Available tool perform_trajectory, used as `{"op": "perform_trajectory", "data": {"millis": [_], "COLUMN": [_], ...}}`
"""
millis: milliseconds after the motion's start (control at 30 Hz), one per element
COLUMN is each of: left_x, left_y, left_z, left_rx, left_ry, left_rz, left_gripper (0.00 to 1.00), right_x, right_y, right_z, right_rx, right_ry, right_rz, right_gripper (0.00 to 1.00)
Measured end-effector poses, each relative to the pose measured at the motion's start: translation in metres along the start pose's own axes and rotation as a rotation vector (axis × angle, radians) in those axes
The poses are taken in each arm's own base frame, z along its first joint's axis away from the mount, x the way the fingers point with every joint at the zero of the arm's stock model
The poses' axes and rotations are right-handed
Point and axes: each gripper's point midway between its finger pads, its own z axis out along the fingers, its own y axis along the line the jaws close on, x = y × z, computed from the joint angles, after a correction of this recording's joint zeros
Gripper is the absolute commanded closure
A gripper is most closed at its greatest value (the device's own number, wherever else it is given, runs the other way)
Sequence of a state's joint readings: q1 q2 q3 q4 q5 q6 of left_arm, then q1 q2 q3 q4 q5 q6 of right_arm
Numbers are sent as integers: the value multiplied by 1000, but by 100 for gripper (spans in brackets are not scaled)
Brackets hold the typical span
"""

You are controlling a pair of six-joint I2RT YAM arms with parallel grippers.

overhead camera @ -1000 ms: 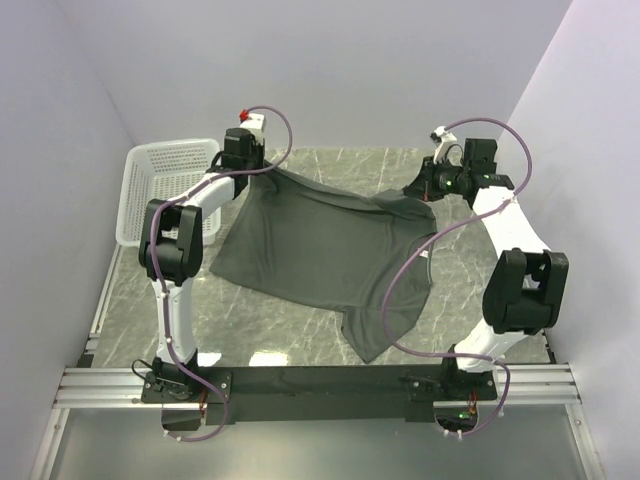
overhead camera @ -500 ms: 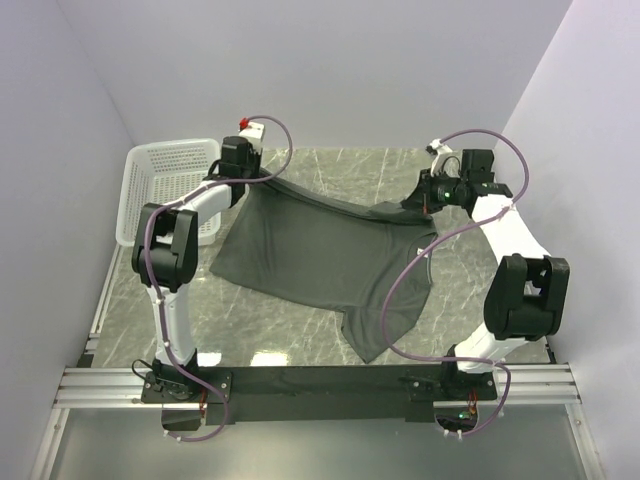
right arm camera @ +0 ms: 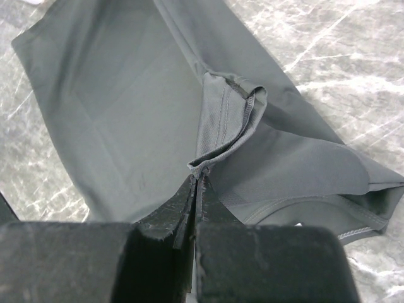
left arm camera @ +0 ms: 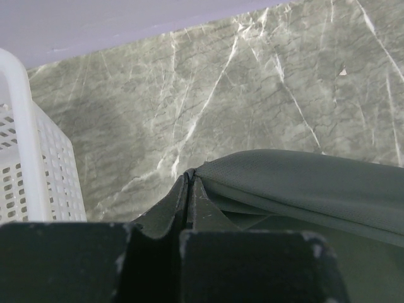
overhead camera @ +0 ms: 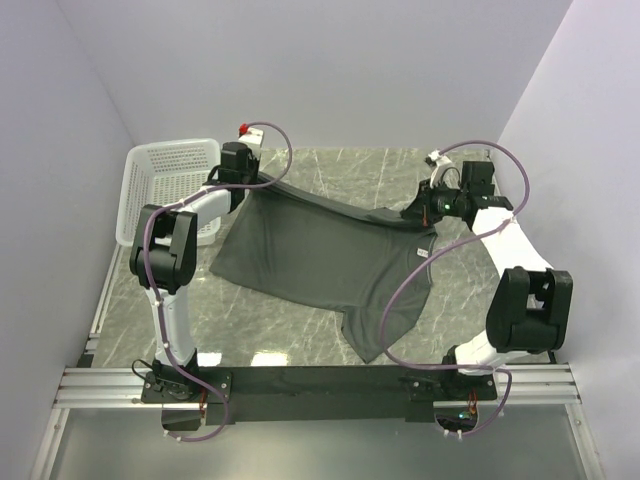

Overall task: Fold and stack the t-shirts
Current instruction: Fold the tshirt

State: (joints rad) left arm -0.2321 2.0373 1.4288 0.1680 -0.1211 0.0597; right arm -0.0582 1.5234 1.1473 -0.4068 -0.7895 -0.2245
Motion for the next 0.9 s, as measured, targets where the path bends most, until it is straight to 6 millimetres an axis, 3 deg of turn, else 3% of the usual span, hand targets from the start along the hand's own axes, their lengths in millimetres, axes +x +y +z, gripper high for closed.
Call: {"op": "perform_trajectory", "data": {"millis": [900], "left_x": [7], "left_y": [5], "left_z": [0], "left_rx": [-26], "left_ry": [13], "left_rz": [10], "left_gripper": [100], "right_x": [30], "right_y": [25], "right_z": [2], "right_rx": [-102], "right_ry": [45], "right_rz": [-99], "right_gripper": [100]}}
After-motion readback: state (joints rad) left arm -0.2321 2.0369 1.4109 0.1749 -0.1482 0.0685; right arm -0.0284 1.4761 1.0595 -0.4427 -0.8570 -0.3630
